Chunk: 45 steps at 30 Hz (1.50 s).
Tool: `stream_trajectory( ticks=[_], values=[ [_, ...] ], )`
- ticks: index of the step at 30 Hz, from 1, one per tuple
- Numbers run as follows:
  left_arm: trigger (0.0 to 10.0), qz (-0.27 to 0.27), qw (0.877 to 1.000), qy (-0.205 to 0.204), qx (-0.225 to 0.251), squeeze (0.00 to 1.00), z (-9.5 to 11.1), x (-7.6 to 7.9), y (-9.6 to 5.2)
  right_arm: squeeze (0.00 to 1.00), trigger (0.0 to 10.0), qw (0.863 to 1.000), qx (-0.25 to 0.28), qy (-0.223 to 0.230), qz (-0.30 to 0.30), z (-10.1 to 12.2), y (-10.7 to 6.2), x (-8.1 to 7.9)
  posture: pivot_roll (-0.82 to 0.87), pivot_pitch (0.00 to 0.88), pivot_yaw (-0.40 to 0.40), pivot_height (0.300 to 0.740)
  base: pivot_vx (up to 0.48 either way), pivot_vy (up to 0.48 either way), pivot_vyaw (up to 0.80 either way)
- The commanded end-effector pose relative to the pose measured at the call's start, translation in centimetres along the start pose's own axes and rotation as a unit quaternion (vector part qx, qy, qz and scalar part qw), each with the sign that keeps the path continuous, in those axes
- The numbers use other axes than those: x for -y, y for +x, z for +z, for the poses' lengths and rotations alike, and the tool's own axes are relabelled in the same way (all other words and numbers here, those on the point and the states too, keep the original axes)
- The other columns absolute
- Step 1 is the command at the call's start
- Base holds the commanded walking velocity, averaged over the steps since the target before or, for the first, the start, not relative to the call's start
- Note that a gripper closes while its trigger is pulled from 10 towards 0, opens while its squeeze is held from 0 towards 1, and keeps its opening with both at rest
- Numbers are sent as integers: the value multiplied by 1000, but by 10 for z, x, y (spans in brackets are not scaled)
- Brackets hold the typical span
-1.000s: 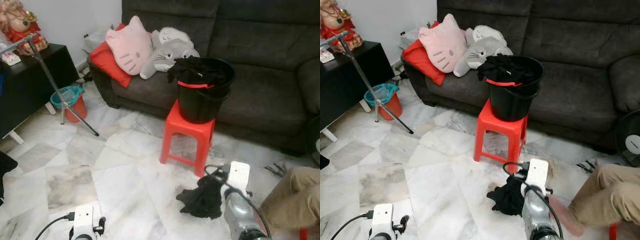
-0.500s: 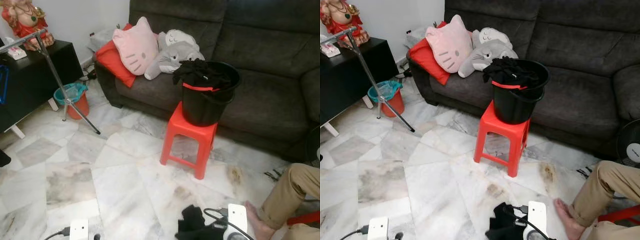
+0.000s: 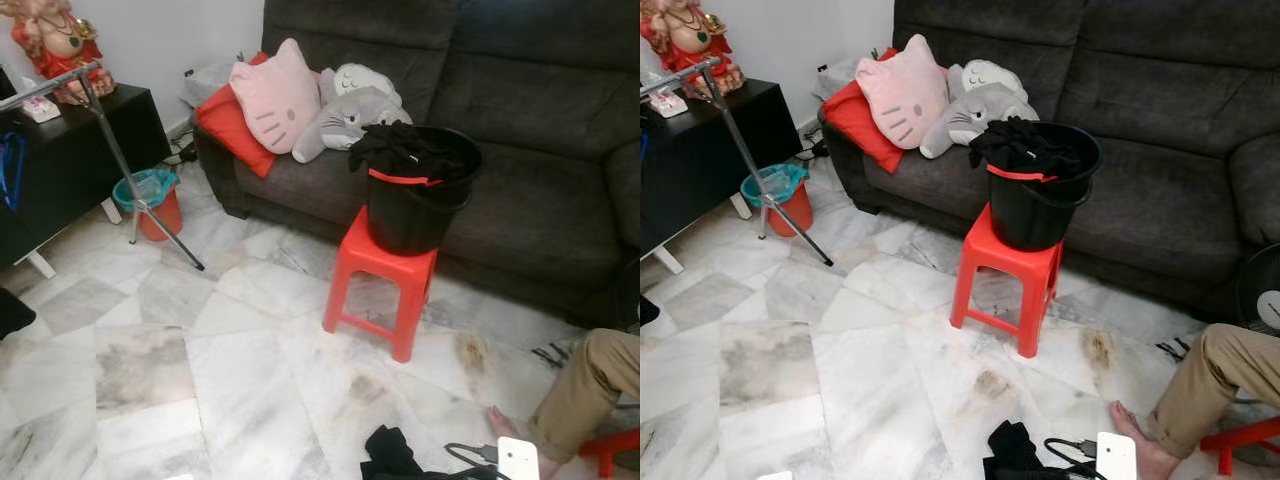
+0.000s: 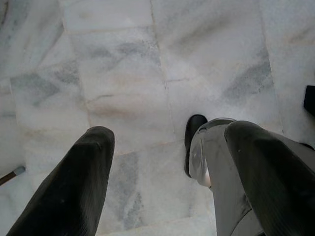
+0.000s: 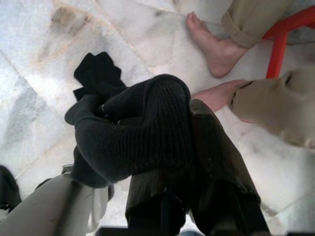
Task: Hang hanger
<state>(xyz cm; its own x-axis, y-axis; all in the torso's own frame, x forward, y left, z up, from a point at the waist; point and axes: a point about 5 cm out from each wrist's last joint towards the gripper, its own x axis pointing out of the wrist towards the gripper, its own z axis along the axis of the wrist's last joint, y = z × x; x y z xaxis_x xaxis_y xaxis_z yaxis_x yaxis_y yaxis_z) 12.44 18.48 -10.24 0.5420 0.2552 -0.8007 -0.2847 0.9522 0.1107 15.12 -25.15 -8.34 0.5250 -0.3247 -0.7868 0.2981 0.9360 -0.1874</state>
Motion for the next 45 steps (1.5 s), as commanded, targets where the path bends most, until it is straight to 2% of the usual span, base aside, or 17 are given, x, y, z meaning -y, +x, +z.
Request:
stream_trajectory(
  ticks=[1,6,8,9,11,13,15,19,24,31,35,45],
  values=[
    [10000,-1,1000,-4,-8,0,-3,5,-1,0,10000,1000,3,5,0,4,1,3,32,0,-31,740,0,0,0],
    [10000,9,1000,-15,-7,0,1,5,0,0,10000,1000,1,12,2,7,2,5,8,0,-65,740,0,0,0],
    [10000,19,1000,-20,-3,0,4,-1,2,0,10000,1000,-4,12,7,5,2,-2,26,0,-76,740,0,0,0],
    [10000,27,999,-19,-1,0,5,-9,3,0,10000,1000,-13,8,14,2,1,-9,40,0,-76,740,0,0,0],
    [10000,29,999,-18,-1,0,6,-13,3,0,10000,1000,-17,6,16,0,0,-12,42,0,-72,740,0,0,0],
    [10000,45,999,-21,-5,0,4,-27,4,0,10000,999,-19,28,18,-4,-1,-20,66,0,-38,740,0,0,0],
    [10000,47,999,-22,-5,0,4,-28,4,0,10000,999,-17,28,20,-4,-1,-22,66,0,-38,740,0,0,0],
    [10000,52,998,-17,-12,0,1,-34,3,0,10000,1000,9,20,21,3,-2,-32,43,0,27,740,0,0,0],
    [10000,44,999,-2,-19,0,0,-35,3,0,10000,999,13,47,16,4,-2,-32,27,0,45,740,0,0,0],
    [10000,32,999,-6,-16,0,-4,-29,1,0,10000,1000,-8,13,21,-5,-3,-28,26,0,27,740,0,0,0],
    [10000,21,1000,7,-17,0,-3,-25,2,0,10000,1000,-9,7,15,-5,-2,-24,19,0,21,740,0,0,636],
    [10000,22,1000,4,-15,0,-3,-24,2,0,10000,1000,-5,-11,12,-3,-2,-22,10,0,12,740,0,0,728]
  ],
)
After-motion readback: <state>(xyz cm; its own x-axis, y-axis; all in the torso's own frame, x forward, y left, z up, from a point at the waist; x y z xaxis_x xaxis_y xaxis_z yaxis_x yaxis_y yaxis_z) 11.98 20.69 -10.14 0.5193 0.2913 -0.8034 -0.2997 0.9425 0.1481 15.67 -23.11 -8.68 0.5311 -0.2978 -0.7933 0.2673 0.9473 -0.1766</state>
